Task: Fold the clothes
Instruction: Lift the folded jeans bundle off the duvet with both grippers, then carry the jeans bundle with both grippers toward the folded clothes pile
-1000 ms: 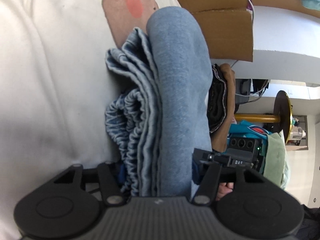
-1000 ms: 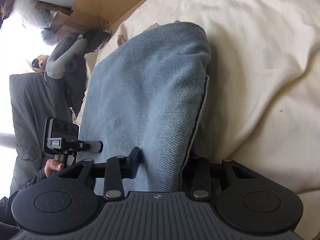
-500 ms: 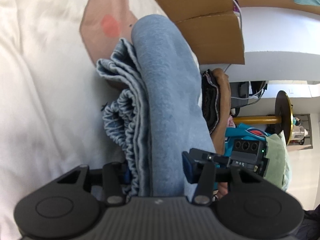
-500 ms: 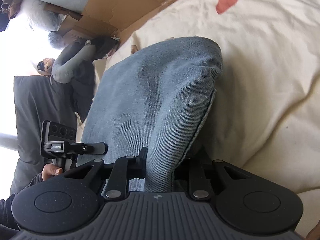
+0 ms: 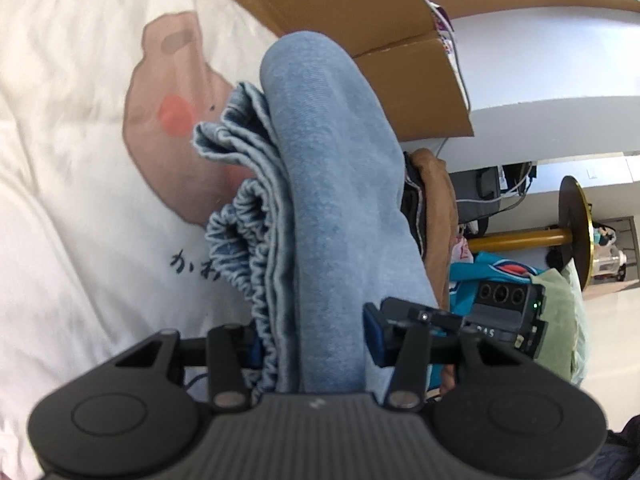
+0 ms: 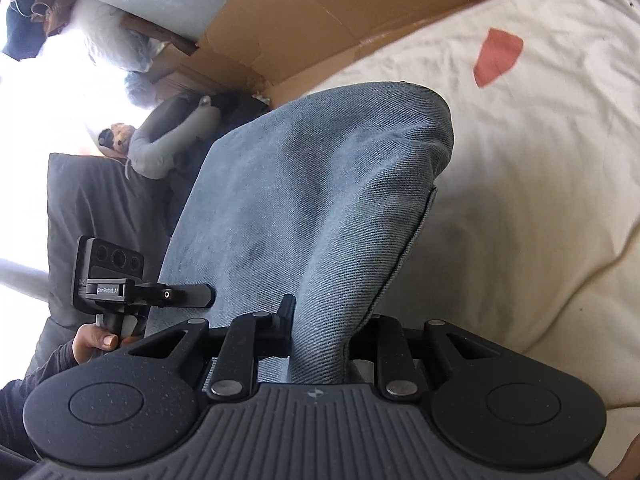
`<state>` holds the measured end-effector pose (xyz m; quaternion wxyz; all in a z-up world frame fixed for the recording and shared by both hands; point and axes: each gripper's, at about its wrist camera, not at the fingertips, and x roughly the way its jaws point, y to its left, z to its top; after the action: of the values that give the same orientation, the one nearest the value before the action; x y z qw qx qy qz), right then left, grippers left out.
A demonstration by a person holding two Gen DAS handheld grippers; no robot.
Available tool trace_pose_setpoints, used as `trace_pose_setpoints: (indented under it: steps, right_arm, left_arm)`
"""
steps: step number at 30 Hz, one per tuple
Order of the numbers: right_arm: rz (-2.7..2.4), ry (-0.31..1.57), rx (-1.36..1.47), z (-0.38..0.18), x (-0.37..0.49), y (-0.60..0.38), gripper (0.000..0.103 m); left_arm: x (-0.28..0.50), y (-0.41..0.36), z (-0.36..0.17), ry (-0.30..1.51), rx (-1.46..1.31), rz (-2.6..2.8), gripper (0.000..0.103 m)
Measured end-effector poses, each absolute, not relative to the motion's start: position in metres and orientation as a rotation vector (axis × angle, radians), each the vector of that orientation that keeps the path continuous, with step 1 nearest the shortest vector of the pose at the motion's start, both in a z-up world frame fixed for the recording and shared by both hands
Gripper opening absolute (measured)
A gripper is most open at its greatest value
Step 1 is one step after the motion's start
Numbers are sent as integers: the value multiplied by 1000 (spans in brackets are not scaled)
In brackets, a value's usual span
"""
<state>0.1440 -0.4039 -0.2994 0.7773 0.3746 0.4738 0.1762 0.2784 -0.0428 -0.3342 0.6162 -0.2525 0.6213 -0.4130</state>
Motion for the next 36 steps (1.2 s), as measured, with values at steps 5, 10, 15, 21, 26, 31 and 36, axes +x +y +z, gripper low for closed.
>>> trace_pose_setpoints:
  steps: [5, 10, 15, 21, 26, 31, 36]
  right_arm:
    - [385, 986, 810, -284, 149, -409, 21]
    - [379, 950, 795, -270, 156, -418, 21]
    - [364, 916, 773, -255, 161, -429, 21]
    - [345, 871, 748, -235, 164, -448, 21]
    - [329, 836, 738, -220, 166, -469, 21]
    - [304, 794, 742, -209, 160, -492, 21]
    - [272, 750, 756, -202, 149, -516, 22]
  left_arm:
    - [289, -52, -311, 1423, -543, -950, 49]
    - [300, -65, -292, 1403, -508, -945, 49]
    - [308, -86, -277, 1390, -485, -951, 49]
    - [316, -107, -260, 1367, -477, -968, 49]
    - [318, -127, -249, 1350, -483, -969, 49]
    - [317, -152, -235, 1320, -457, -992, 49]
    - [315, -179, -221, 1293, -423, -1019, 49]
